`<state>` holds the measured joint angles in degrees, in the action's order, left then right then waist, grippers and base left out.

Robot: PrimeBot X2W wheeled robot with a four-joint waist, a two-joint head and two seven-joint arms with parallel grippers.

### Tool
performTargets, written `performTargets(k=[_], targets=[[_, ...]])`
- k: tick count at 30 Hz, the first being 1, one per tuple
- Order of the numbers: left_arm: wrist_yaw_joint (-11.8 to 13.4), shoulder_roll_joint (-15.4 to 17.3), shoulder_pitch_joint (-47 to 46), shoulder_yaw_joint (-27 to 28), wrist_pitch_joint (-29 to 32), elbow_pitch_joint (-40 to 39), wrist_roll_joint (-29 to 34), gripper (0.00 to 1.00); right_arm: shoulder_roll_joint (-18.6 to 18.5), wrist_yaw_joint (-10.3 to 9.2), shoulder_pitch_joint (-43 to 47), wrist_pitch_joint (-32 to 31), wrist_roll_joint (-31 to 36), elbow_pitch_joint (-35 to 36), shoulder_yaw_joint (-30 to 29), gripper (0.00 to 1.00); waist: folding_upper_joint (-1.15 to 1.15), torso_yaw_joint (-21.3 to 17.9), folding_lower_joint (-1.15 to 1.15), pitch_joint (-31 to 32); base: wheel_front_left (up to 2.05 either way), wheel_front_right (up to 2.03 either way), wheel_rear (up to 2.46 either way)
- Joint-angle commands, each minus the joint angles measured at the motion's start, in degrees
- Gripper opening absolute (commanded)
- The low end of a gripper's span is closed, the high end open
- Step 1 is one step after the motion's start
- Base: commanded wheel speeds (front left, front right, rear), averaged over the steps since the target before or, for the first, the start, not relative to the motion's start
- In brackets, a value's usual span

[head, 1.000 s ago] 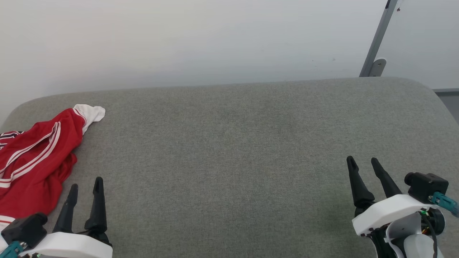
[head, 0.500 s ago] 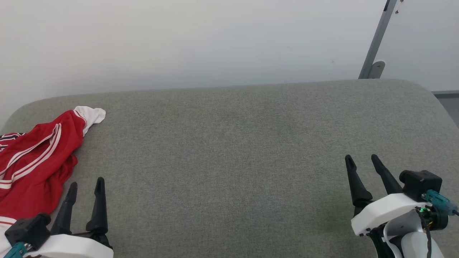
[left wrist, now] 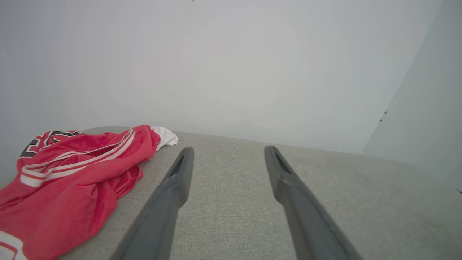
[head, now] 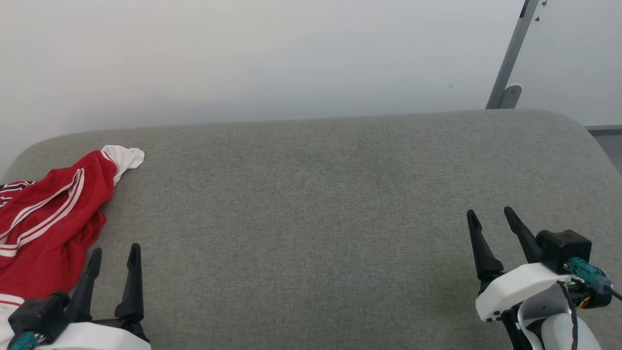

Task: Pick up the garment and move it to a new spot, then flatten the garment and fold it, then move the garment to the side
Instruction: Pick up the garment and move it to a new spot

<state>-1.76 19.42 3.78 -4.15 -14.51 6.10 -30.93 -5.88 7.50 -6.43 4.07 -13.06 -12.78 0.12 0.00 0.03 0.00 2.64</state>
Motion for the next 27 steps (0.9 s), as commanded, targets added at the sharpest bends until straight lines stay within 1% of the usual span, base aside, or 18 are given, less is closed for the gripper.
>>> performTargets(k=[1, 3, 11, 16, 21, 27], targets=[[-0.1, 0.3, 0.4, -0.1, -0.4, 0.0, 0.9, 1.00, -0.1, -0.02, 0.2, 0.5, 1.0, 0.4, 0.1, 1.00, 0.00, 0.0, 0.00, 0.0, 0.00, 0.00, 0.00], [-0.1, 0.6, 0.3, -0.1, -0.7, 0.0, 1.4, 1.00, -0.1, -0.02, 0.3, 0.5, 1.6, 0.5, 0.1, 1.00, 0.00, -0.1, 0.00, 0.0, 0.00, 0.00, 0.00], [-0.4, 0.8, -0.6, -0.2, -0.2, 0.6, 0.0, 1.00, 0.4, -0.02, 0.7, 0.1, 1.8, 1.0, 0.0, 1.00, 0.00, 0.4, 0.00, -0.4, 0.00, 0.00, 0.00], [0.5, 0.8, -1.0, 1.1, 0.3, 1.3, -1.3, 1.00, 0.2, -0.02, -0.3, -0.4, 1.4, 1.5, 1.6, 1.00, 0.00, 1.7, 0.00, -0.5, 0.00, 0.00, 0.00], [2.8, 0.8, -0.6, 3.4, 0.5, 1.8, -2.7, 1.00, 0.0, -0.02, -1.5, -1.1, 0.9, 1.0, 4.0, 1.00, 0.00, 4.8, 0.00, -0.2, 0.00, 0.00, 0.00], [5.1, 0.8, 0.1, 4.8, 0.8, 1.2, -2.8, 1.00, -0.6, -0.02, -2.9, -1.7, 0.0, 0.1, 7.3, 1.00, 0.00, 10.6, 0.00, 0.5, 0.00, 0.00, 0.00]])
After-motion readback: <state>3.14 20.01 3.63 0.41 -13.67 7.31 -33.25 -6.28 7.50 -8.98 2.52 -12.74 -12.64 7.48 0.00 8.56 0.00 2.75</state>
